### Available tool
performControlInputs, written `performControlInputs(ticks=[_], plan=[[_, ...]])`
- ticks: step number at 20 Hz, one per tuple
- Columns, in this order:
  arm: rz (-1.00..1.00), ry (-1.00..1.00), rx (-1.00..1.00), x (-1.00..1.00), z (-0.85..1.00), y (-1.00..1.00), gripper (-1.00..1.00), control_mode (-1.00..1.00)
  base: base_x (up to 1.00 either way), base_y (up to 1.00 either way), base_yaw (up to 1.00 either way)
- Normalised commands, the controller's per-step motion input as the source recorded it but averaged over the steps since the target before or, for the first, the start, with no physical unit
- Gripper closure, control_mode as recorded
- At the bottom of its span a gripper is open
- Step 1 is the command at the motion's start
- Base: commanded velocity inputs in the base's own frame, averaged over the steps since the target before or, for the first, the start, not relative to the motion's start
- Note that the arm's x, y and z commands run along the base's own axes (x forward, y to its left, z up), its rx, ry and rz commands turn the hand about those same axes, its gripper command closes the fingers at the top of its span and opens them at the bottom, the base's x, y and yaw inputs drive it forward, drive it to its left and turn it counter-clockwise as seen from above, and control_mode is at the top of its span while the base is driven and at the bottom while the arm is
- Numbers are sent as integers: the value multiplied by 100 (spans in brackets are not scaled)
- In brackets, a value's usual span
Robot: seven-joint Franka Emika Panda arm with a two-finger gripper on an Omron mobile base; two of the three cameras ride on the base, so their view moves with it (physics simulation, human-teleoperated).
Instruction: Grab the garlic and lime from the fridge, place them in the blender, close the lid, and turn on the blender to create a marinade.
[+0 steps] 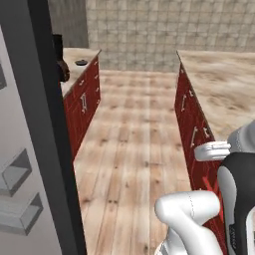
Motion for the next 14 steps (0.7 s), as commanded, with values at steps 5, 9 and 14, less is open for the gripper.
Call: performControlInputs(ticks=[5, 9, 14], plan=[[0, 0, 0, 0, 0, 0, 100, 100, 100, 29, -28], [0, 0, 0, 0, 0, 0, 100, 100, 100, 0, -18], [0, 0, 0, 0, 0, 0, 100, 100, 100, 1, -12]])
